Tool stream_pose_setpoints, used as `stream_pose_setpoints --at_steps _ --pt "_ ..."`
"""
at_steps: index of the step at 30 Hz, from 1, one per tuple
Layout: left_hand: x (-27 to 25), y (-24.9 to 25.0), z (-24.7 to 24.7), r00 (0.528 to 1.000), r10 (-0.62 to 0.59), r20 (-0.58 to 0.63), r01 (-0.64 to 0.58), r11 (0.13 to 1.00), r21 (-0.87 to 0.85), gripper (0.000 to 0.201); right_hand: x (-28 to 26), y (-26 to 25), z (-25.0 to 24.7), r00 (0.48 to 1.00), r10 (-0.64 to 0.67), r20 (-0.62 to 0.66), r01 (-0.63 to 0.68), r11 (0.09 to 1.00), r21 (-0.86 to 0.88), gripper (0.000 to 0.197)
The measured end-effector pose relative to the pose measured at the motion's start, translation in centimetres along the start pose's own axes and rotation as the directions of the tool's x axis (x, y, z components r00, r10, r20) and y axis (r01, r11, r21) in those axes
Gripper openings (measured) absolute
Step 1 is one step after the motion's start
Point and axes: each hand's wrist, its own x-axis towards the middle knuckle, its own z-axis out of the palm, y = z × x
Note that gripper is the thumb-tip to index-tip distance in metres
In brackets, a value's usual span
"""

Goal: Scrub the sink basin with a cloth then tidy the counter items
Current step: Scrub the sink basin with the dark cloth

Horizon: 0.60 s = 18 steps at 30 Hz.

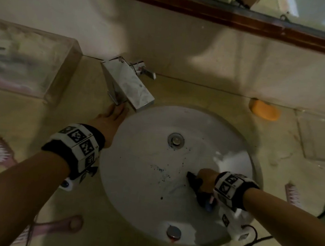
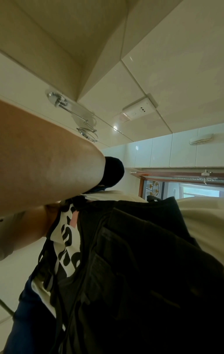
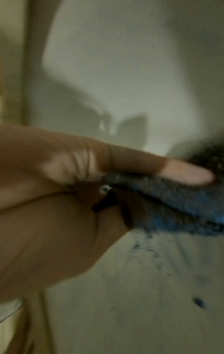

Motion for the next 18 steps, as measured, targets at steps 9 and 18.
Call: stream_pose_setpoints --at_steps 9,18 --pt "-0.4 0.3 -0.4 1.0 0.004 0.016 -0.004 1.0 -0.013 0.097 -4.5 1.2 -4.1 0.979 0.036 0.201 0.003 0.982 -0.19 0.032" --pt "-0.4 0.2 -0.3 1.0 0.018 0.007 -0.018 1.0 -0.023 0.093 -3.3 0.4 0.6 0.964 0.058 0.258 0.011 0.966 -0.258 0.031"
